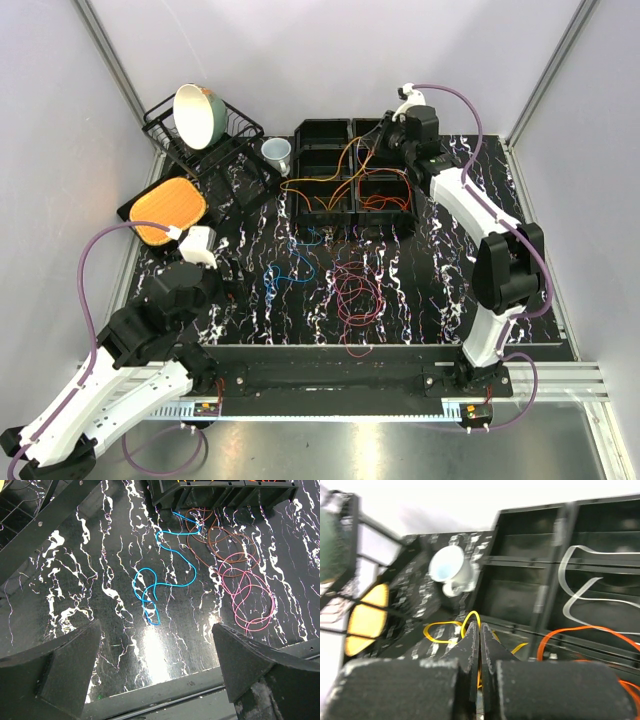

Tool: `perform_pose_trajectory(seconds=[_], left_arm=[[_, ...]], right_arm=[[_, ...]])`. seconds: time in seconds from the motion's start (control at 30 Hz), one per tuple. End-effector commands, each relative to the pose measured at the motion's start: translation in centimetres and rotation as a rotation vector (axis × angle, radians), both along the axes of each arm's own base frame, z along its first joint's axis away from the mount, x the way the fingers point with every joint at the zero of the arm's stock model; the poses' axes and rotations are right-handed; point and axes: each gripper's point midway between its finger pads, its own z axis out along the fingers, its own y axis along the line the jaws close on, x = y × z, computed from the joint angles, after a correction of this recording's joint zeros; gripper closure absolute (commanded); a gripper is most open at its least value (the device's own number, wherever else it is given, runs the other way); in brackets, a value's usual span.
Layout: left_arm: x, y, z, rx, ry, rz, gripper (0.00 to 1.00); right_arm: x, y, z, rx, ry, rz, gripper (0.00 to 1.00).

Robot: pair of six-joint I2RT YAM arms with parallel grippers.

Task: Untangle the cables

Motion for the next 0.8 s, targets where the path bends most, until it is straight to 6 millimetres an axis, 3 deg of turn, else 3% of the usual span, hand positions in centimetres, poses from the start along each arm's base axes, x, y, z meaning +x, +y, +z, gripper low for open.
perform_pose_trajectory(seconds=[0.0,0.23,0.47,0.53,0.57,0.77], left_arm=[[0.6,-0.3,1.2,-0.022,-0.046,0.001,0.04],[0.6,-0.3,1.2,-0.024,-0.046,0.002,0.05],[0.7,-0.3,1.2,-0.021,-0.044,0.003,0.05],[0.6,-0.2,1.3,-0.023,-0.048,0.006,0.05],[0.6,-0.2,1.2,-0.025,-0.048,0.006,0.05],[0.6,-0.3,1.2,-0.026,-0.047,0.003,0.05]], right_arm=[[0.3,-2.8,-0.5,-0.148,-0.006,-0.115,1.00],[0.5,-4.8,-2.4,-0.248,0.041,-0.198,1.00],[1.2,-1.2,-3.4,-0.249,0.075,-0.137,1.00],[1.3,-0.3,-4.6,-0.269,0.096,-0.131,1.00],[1.6,-0.2,-4.4,-0.276,0.096,-0.146,1.00],[2.3,0.9,-7.6,-0.361,0.156,-0.192,1.00]])
